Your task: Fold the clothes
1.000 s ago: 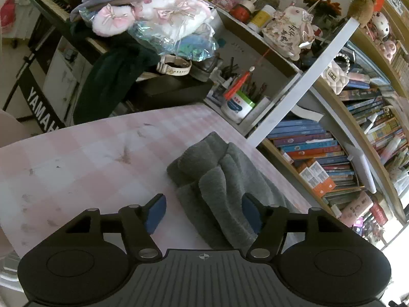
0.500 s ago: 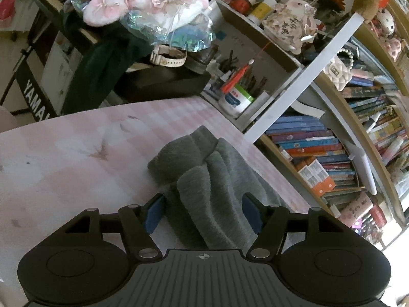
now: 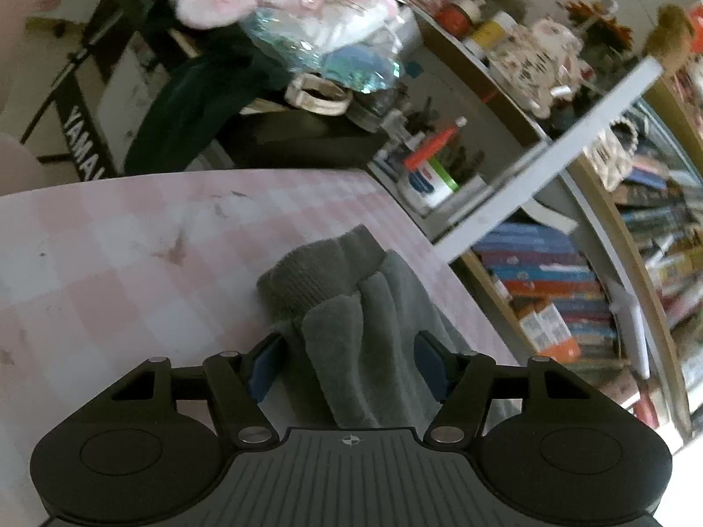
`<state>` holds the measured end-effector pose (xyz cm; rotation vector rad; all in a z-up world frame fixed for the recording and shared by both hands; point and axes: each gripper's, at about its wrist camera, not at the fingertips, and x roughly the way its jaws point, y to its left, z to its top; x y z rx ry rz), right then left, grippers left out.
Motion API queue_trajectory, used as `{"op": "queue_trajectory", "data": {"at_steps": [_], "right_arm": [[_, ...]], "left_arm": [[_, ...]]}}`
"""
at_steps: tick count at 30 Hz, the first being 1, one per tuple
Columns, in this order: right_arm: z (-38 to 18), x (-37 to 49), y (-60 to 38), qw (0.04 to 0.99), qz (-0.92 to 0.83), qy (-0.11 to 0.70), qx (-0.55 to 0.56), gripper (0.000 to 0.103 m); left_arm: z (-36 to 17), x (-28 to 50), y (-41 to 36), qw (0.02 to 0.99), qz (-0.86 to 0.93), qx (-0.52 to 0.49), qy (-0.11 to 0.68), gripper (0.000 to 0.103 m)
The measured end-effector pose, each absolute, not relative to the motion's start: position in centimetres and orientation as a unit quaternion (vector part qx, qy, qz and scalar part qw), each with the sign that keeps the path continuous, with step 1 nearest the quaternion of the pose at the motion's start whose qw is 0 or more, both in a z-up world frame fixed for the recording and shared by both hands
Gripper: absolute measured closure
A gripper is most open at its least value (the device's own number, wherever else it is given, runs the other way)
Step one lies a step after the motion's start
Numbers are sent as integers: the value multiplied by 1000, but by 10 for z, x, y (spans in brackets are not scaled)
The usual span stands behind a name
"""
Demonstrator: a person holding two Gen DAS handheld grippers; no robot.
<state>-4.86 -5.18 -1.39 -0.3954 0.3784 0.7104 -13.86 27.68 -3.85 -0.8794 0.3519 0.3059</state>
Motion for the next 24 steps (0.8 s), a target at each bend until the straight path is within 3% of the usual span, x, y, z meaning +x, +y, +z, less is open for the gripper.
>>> {"op": "queue_trajectory", "data": {"at_steps": [4, 5, 6, 9, 14, 19, 24], "right_arm": [[-16, -53, -28, 891, 361, 170, -216, 1], [-19, -55, -22, 886, 369, 172, -223, 1], [-22, -57, -18, 879, 379, 176, -228, 1], [-25, -64, -11, 871, 389, 169, -248, 1], [-26, -65, -9, 868, 392, 171, -251, 1], [-26, -66, -7, 867, 392, 167, -257, 1], [-27, -70, -7, 866, 393, 158, -265, 1]], "left_arm": [[-40, -135, 274, 874, 159, -430, 162, 45], [-41, -133, 274, 872, 159, -433, 164, 57], [-45, -132, 275, 866, 160, -443, 167, 77], [-42, -135, 268, 874, 153, -436, 150, 88], [6, -149, 223, 949, 95, -289, 86, 87], [-18, -143, 253, 909, 120, -374, 141, 84], [-40, -142, 266, 880, 121, -427, 166, 64]]}}
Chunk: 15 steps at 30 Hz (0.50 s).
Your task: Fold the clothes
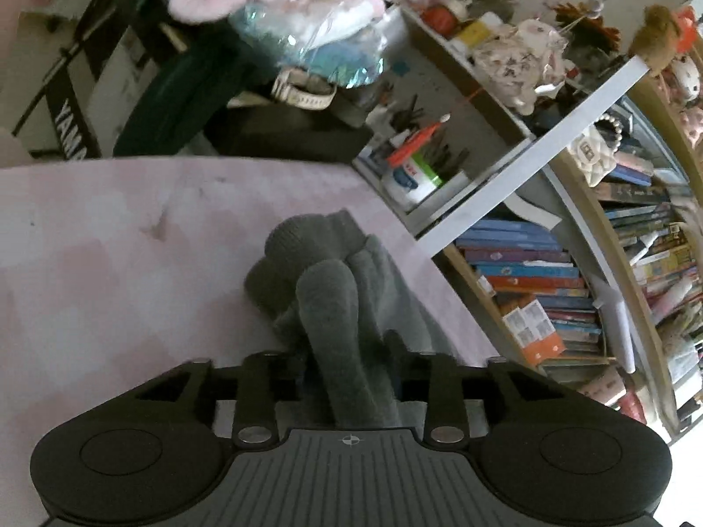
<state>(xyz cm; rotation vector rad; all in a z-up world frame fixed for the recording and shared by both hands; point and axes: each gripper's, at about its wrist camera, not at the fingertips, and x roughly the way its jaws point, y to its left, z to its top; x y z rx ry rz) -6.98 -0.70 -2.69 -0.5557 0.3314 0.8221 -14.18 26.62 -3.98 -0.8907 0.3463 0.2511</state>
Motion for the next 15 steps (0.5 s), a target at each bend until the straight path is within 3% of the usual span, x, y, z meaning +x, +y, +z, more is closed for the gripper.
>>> {"op": "queue_trajectory", "data": {"at_steps": [4, 10, 13, 15], "right_arm": [[-26, -75, -9, 859, 413, 156, -259, 2], [-26, -78, -8, 858, 414, 154, -262, 2], [-25, -78, -10, 858, 415, 157, -258, 2], [-24, -78, -15, 859, 417, 161, -249, 2]], "left_arm": [[-43, -135, 267, 870, 122, -444, 175, 51], [-43, -130, 266, 874, 141, -433, 169, 46], [-44, -128, 264, 875, 153, -429, 162, 53], [-47, -127, 266, 872, 158, -434, 160, 70]]}}
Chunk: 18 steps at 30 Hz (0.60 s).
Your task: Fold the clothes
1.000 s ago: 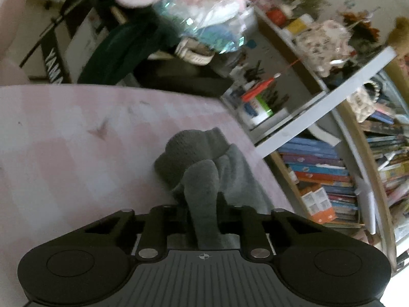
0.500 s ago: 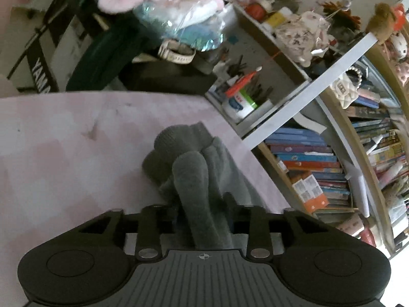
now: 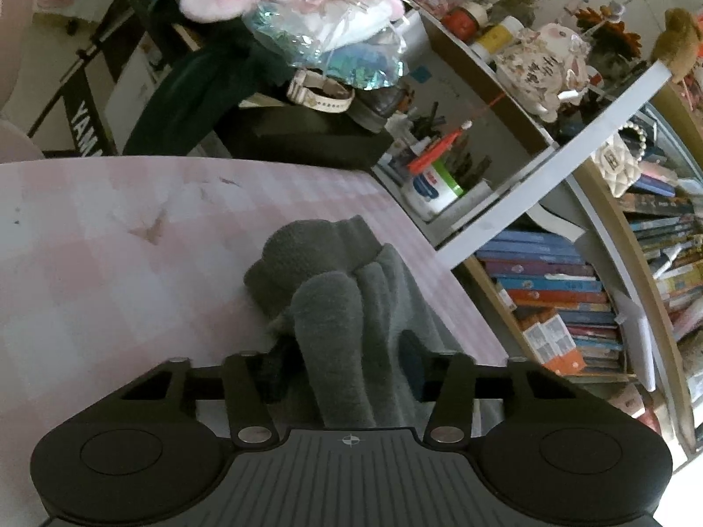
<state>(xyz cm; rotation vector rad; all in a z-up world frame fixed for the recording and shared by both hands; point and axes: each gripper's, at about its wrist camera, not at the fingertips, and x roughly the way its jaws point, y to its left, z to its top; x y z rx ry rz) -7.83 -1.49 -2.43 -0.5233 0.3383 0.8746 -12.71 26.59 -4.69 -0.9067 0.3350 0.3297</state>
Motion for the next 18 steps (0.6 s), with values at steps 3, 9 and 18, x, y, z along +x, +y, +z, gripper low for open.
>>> {"op": "queue_trajectory", "data": {"at_steps": [3, 9, 18], "right_arm": [[-21, -77, -30, 862, 420, 178, -222, 2], [-13, -71, -82, 885, 381, 195, -180, 2], [-9, -69, -147, 910, 331, 204, -141, 2]], "left_arm": [[-53, -129, 271, 867, 153, -448, 156, 80], [-46, -132, 268, 876, 141, -438, 143, 88], [7, -138, 224, 945, 117, -284, 112, 88]]}}
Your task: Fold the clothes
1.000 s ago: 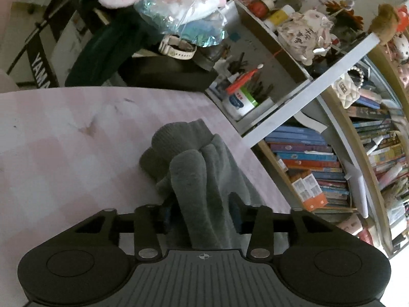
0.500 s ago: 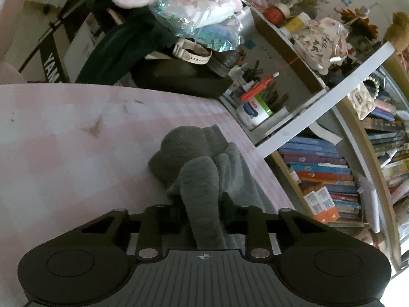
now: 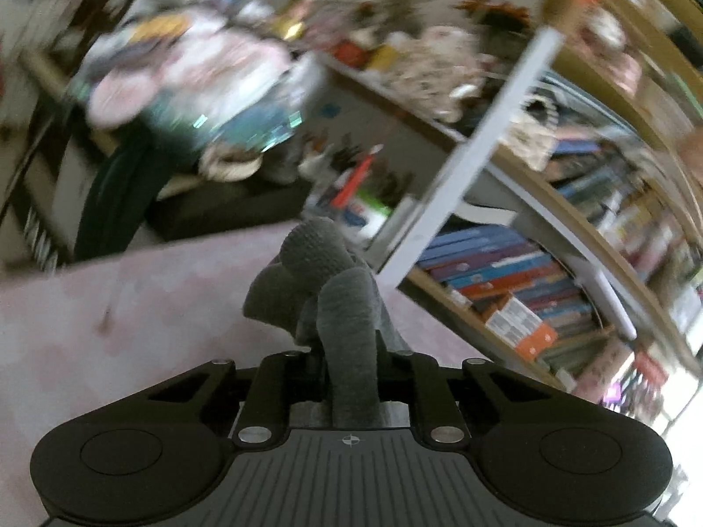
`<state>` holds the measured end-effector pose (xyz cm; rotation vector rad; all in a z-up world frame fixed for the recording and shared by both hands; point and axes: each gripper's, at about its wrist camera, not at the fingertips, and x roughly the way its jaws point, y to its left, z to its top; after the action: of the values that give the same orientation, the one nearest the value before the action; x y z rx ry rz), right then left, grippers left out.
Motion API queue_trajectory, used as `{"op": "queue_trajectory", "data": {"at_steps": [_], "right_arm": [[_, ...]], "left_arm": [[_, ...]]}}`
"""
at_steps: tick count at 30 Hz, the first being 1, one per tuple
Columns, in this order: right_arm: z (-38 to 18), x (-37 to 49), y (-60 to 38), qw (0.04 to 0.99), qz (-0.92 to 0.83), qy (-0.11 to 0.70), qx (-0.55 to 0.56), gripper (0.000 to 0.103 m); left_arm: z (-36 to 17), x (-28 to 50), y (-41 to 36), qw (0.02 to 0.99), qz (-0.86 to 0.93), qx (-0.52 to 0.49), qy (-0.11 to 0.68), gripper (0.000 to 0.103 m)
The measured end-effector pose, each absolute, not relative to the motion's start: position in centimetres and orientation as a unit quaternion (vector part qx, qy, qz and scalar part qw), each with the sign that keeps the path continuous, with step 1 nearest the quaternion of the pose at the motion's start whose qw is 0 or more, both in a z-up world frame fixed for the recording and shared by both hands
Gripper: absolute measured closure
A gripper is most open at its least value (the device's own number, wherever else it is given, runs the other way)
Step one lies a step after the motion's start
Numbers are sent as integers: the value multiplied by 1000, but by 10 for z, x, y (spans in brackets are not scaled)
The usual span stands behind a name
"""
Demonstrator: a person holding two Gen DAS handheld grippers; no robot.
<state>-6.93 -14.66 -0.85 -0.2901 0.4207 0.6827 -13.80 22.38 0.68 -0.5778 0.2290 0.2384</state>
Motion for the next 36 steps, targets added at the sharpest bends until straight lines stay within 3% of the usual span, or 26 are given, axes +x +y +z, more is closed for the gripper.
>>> {"op": "queue_trajectory", "data": {"at_steps": [12, 22, 25, 27, 31, 36], "right_arm": [[-11, -72, -207, 930, 286, 220, -76, 1], [-9, -79, -235, 939, 270, 210, -45, 1], [-9, -79, -246, 942, 261, 209, -28, 1], [-9, -78, -254, 944, 255, 210, -16, 1], [-10, -80, -265, 947, 245, 210, -4, 1], [-11, -80, -271, 948, 241, 210, 2, 1]], "left_arm": [[53, -133, 139, 990, 83, -73, 92, 87], [51, -128, 59, 989, 25, 75, 126, 84], [39, -129, 31, 981, -7, 117, 153, 76], [23, -126, 11, 969, -50, 138, 198, 56], [-6, -126, -25, 939, -99, 202, 259, 35], [11, -145, -21, 950, -124, 179, 224, 34]]}}
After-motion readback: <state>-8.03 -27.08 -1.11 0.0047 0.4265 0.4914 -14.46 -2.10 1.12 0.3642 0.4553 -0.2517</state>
